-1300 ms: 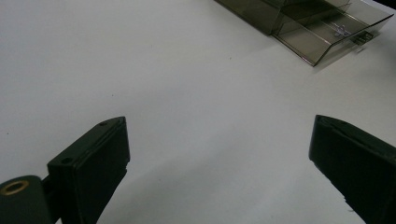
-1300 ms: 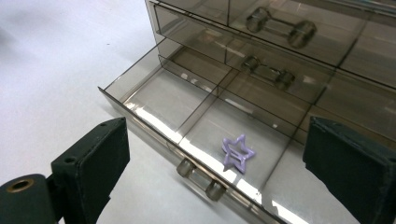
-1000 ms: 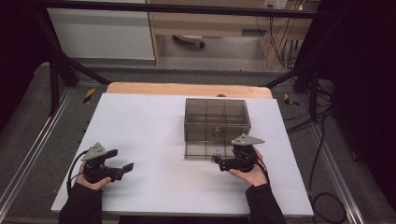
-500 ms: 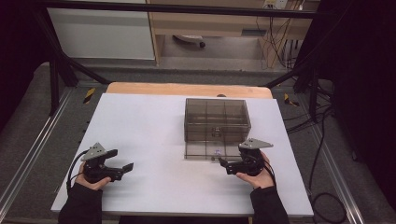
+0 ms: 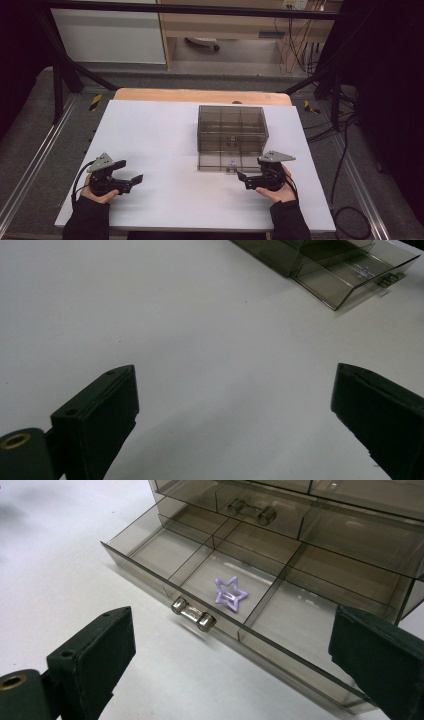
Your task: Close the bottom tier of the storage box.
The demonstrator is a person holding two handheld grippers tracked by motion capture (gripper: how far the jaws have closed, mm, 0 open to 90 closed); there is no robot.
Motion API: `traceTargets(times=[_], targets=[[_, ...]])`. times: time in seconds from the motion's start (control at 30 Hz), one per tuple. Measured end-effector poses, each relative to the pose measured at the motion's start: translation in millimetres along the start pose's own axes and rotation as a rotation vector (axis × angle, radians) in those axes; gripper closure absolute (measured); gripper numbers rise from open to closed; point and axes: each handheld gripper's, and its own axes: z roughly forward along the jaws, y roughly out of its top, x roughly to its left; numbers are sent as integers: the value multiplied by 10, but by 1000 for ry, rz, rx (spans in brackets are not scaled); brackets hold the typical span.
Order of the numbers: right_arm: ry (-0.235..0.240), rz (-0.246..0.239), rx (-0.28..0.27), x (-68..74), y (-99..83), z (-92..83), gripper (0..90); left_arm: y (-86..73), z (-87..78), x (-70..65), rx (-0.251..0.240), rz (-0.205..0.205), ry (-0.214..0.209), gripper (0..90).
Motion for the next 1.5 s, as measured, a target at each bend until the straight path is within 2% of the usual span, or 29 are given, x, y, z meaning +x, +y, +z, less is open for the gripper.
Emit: traceTargets(times=[0.4,0.6,0.87,1.17,1.5], targets=[[3,-9,5,-1,-26,8,67,3,3,-7,2,1,0,45],[4,-6,-6,-9,-43,-8,119,2,5,-9,4,1,0,46],[3,-9,-4,-12,-68,-6,213,4,9,-8,4,0,0,46],[15,-32,-6,-13,-94,-5,368,0,13,-7,4,-3,0,46],[38,-44,19,8,-100,9,556,1,16,-10,6,-1,1,46]])
